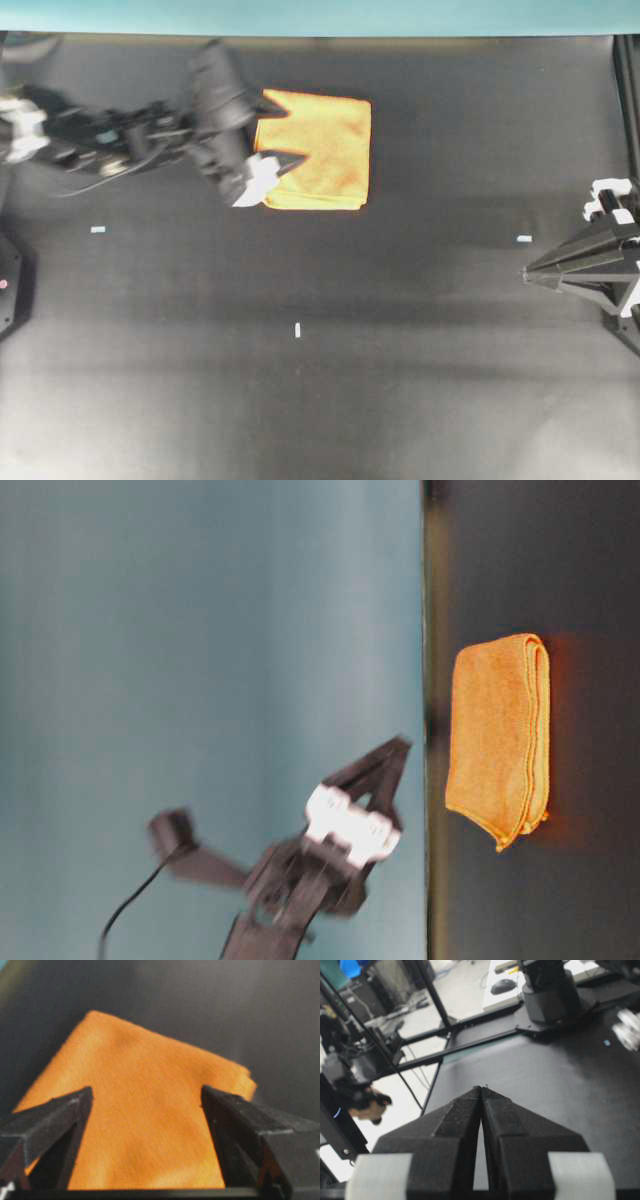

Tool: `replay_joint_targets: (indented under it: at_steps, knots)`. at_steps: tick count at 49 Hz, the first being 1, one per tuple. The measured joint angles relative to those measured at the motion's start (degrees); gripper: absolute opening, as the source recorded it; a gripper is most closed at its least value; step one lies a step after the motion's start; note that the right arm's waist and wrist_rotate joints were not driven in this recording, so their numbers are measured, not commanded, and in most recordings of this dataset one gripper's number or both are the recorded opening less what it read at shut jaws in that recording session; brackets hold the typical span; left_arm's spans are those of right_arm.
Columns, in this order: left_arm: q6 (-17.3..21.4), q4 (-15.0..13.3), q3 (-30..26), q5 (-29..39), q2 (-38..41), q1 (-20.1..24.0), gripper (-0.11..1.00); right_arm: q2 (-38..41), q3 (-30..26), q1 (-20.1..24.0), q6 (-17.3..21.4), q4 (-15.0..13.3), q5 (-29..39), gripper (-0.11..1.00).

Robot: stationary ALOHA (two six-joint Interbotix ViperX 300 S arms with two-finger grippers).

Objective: Push an orange cloth with the left arm to wipe the desk.

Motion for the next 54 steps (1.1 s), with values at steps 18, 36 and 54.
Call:
replay_joint_targets:
  at_steps: [18, 36, 54]
  knots:
    - [-3.69, 0.09, -6.94, 1.05, 12.48, 3.08, 0.83, -0.44, 0.70, 0.00, 0.00, 0.09, 0.00, 0.00]
    - [-3.16, 0.09, -5.10, 2.55, 12.48, 1.76, 0.83, -0.97, 1.32, 0.00, 0.09, 0.00, 0.09, 0.00]
    - [-2.20, 0.09, -2.02, 5.62, 11.69, -1.41, 0.83, -2.81, 1.32, 0.00, 0.00, 0.00, 1.41, 0.00]
